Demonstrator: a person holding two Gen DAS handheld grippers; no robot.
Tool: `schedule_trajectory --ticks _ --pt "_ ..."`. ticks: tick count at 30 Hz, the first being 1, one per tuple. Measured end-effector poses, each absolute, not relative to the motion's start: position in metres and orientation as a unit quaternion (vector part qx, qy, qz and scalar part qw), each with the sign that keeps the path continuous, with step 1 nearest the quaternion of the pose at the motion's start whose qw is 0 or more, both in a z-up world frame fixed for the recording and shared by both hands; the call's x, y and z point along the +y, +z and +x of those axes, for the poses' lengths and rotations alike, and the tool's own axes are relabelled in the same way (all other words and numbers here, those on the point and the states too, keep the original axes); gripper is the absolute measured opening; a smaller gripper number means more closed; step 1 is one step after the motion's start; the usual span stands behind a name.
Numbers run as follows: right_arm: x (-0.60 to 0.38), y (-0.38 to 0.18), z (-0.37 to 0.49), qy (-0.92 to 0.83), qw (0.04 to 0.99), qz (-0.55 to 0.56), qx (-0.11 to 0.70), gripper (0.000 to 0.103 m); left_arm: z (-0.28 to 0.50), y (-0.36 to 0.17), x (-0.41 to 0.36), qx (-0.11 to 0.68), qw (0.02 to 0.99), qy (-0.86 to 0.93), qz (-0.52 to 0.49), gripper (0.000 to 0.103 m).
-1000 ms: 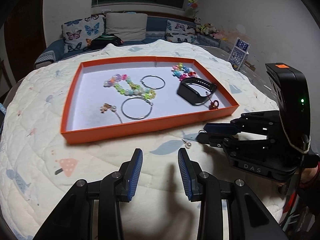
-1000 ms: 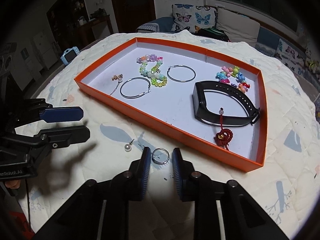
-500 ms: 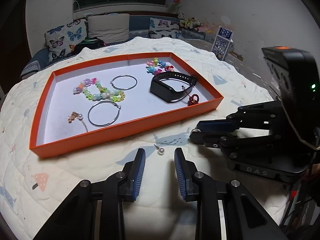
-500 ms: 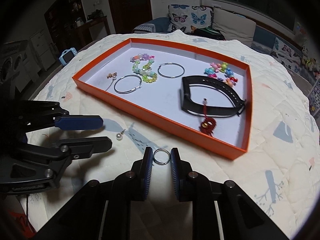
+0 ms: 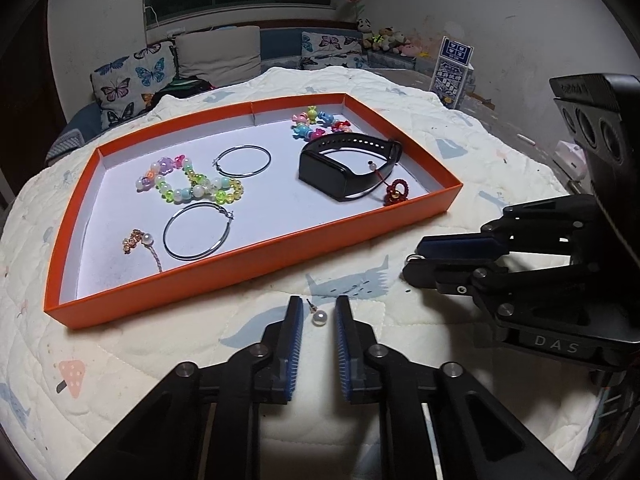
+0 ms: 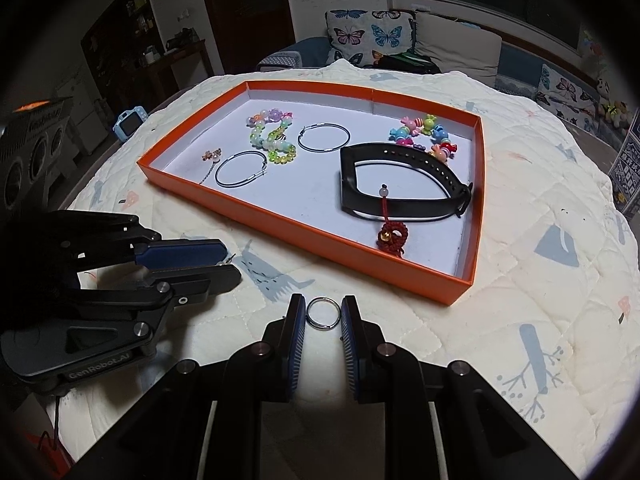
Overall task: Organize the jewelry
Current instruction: 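Grasp the small silver ring with the right gripper while the left grasps the other pearl stud, then carry the silver ring into the tray with the right gripper while the left carries the pearl stud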
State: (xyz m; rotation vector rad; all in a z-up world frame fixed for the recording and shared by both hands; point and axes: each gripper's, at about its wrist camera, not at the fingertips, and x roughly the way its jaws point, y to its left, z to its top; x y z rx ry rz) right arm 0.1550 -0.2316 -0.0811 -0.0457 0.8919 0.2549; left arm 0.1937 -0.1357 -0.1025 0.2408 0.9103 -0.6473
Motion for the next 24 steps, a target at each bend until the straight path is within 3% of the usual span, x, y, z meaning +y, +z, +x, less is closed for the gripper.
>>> schedule_trajectory --ticks 10,24 --pt "-0.232 -0.077 0.151 0.122 0.897 -0.018 0.425 0.021 0.189 -0.093 -0.125 0.415 0.852 -0.301 0.104 0.007" --pt "-0.218 -0.040 0.153 0.131 0.913 -0.032 0.386 0.021 0.200 -0.031 -0.078 0.368 0.887 -0.270 0.066 0.007"
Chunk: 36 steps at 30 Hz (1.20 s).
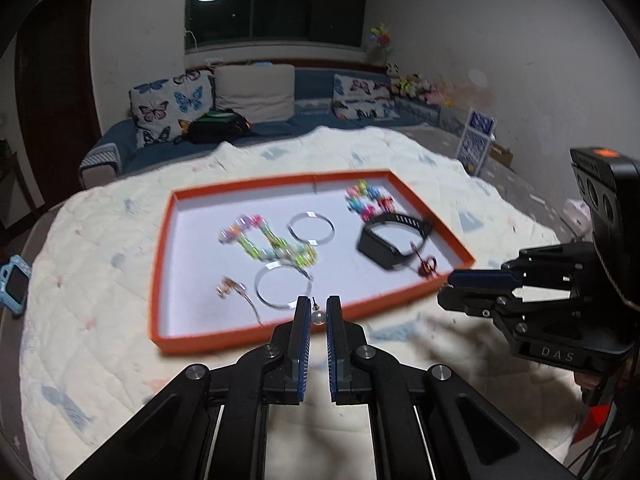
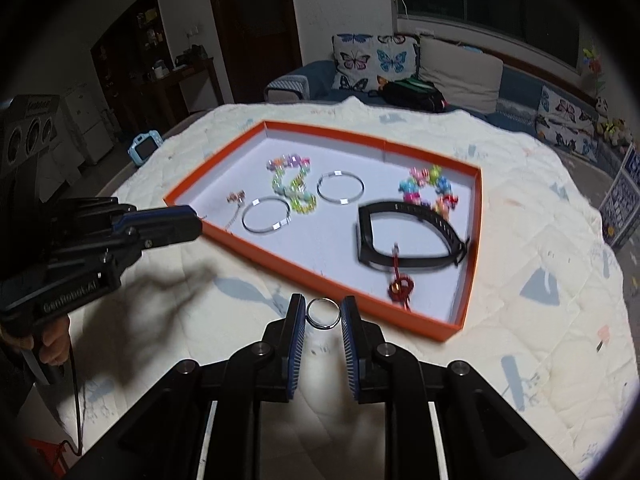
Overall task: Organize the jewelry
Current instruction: 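Carry the silver ring into the tray with the right gripper while the left carries the pearl stud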
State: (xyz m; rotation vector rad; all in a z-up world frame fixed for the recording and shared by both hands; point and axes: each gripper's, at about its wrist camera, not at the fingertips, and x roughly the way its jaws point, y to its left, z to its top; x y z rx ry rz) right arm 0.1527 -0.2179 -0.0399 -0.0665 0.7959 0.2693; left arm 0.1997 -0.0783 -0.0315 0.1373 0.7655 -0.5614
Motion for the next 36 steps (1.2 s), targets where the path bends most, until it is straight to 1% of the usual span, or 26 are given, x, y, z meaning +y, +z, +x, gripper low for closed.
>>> schedule_trajectory --ticks 5,11,23,36 --pt "-0.213 -0.030 0.163 0.132 0.917 -0.037 0.375 0.021 0.212 -0.012 -0.070 0.353 0.896 -0.262 0.064 0.007" --pt "-0.208 -0.025 0.178 0.133 0.919 -0.034 0.371 0.021 0.234 -0.011 -0.066 0.358 0.898 -0.246 0.068 0.007" --pt "-0.203 -0.039 0.207 0.132 0.910 -0.024 0.392 0.021 0.275 -0.041 -0.059 0.393 0.889 -0.227 0.060 0.007" --pt "-0.200 -0.056 0.217 0.138 0.897 -0.014 0.420 0.021 0.293 -0.071 -0.055 0.431 0.875 -0.217 0.044 0.009"
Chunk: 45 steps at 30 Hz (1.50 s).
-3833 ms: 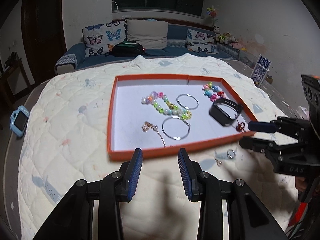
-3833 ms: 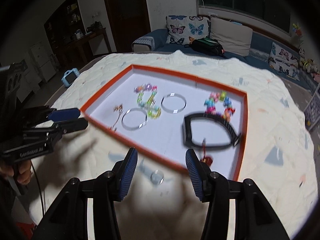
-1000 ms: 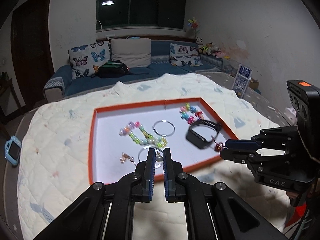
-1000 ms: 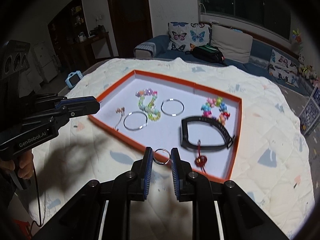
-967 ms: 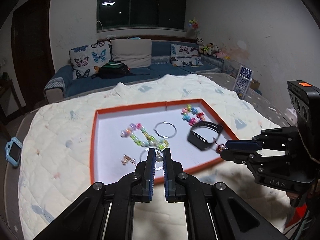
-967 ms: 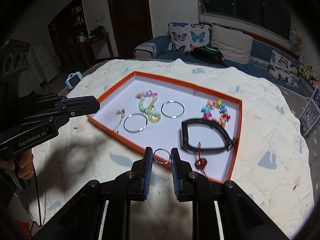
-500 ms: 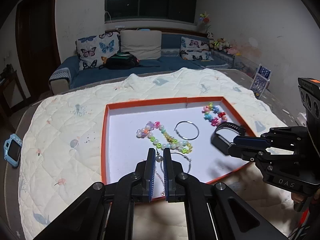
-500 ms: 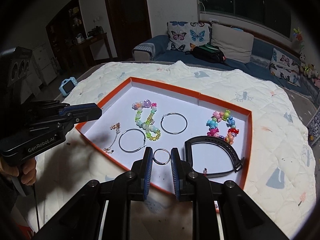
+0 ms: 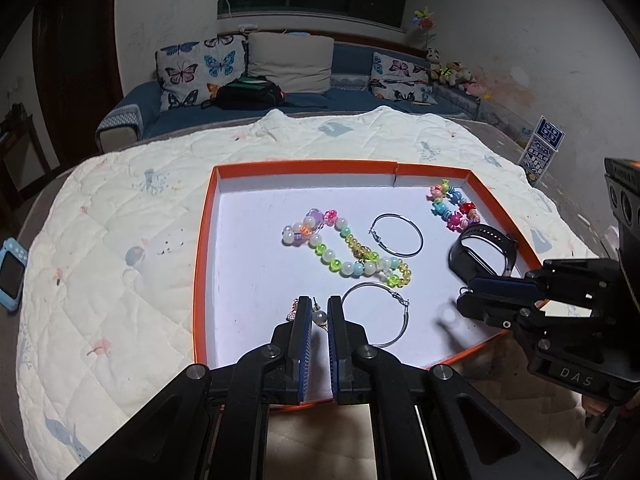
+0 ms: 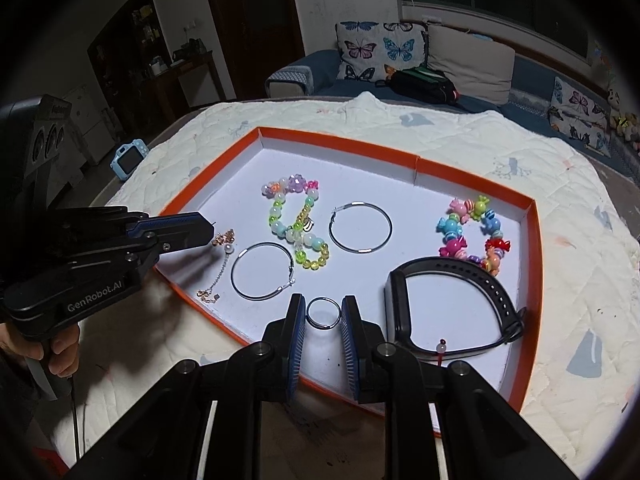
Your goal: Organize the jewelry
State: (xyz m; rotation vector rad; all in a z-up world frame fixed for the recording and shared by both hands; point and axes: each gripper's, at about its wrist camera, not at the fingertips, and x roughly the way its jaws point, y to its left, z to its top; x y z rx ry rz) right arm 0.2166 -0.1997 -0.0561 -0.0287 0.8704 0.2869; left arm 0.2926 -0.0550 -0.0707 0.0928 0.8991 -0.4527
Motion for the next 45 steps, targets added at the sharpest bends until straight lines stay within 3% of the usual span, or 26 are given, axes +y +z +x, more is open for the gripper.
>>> schedule_trajectory --ticks 9,19,20,22,23,24,34,40,42,45 --pt "-0.199 -0.059 0.216 0.139 0.895 -0.007 0.424 0.022 0.293 -0.076 -0.053 0.445 0.872 -0.200 0.036 0.009" --pt "-0.204 -0.054 0.203 0.137 0.898 -0.001 0.419 0.035 0.274 -0.064 -0.051 0.435 0.877 -0.202 0.028 0.010" --pt "-0.204 -0.053 0.201 0.136 0.899 -0.001 0.417 0.037 0.271 -0.063 -0.051 0.433 0.878 -0.203 0.029 0.012" --pt "-0.205 -0.050 0.197 0.133 0.901 -0.001 0.412 0.038 0.265 -0.060 -0.050 0.429 0.880 -0.200 0.030 0.030" --pt "-0.205 -0.049 0.195 0.131 0.903 -0.003 0.410 0.039 0.261 -0.058 -0.049 0.423 0.883 -0.199 0.028 0.048" --pt "-0.206 -0.047 0.194 0.128 0.904 -0.005 0.407 0.040 0.257 -0.055 -0.048 0.415 0.887 -0.198 0.027 0.055" --pt "-0.210 -0.040 0.167 0.105 0.915 -0.002 0.389 0.044 0.230 -0.037 -0.048 0.406 0.895 -0.180 0.030 0.056" --pt "-0.208 -0.038 0.152 0.091 0.921 -0.003 0.378 0.050 0.205 -0.027 -0.052 0.392 0.901 -0.179 0.039 0.071" --pt "-0.207 -0.038 0.146 0.088 0.923 -0.004 0.375 0.051 0.196 -0.022 -0.052 0.383 0.906 -0.175 0.039 0.084" --pt "-0.206 -0.037 0.139 0.079 0.926 -0.009 0.369 0.053 0.183 -0.015 -0.051 0.373 0.911 -0.172 0.036 0.087"
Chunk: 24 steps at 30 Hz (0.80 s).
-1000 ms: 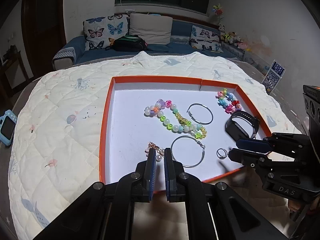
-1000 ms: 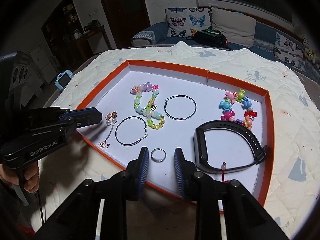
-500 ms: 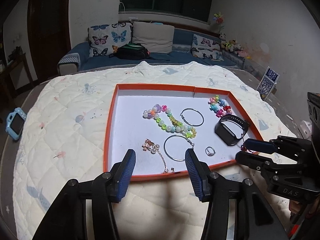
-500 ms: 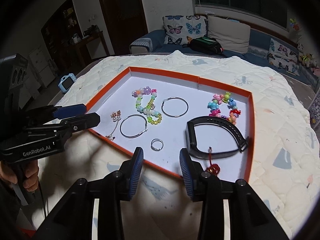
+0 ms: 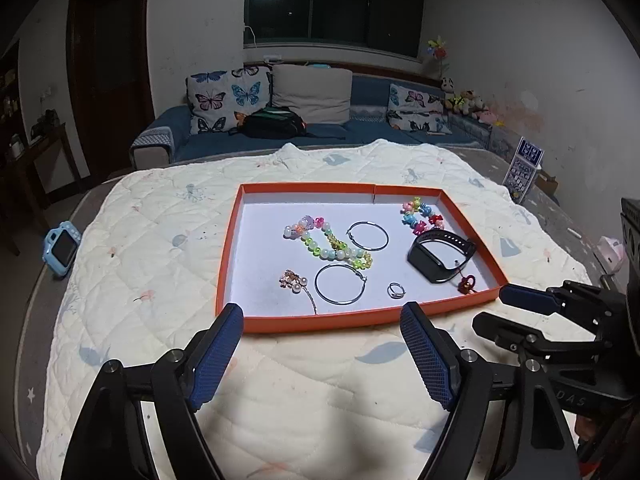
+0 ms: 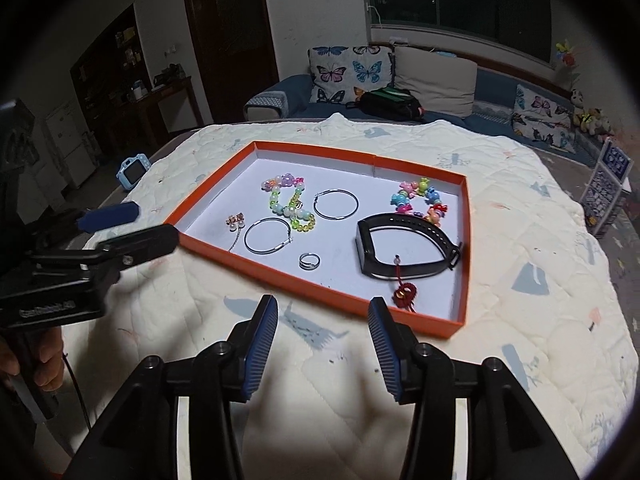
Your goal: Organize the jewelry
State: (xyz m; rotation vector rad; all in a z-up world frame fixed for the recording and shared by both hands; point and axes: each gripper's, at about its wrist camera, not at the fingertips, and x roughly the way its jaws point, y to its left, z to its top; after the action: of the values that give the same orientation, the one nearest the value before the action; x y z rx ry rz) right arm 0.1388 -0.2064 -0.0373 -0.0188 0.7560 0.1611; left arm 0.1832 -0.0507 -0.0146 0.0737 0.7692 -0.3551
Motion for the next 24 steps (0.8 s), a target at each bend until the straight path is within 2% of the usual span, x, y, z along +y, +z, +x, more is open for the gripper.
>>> schedule_trajectory --ticks 24 --pt "-0.218 -0.030 0.098 0.054 0.935 0.018 0.350 0.059 0.114 -0.010 -0.035 0.369 0.917 -0.146 0.039 0.092"
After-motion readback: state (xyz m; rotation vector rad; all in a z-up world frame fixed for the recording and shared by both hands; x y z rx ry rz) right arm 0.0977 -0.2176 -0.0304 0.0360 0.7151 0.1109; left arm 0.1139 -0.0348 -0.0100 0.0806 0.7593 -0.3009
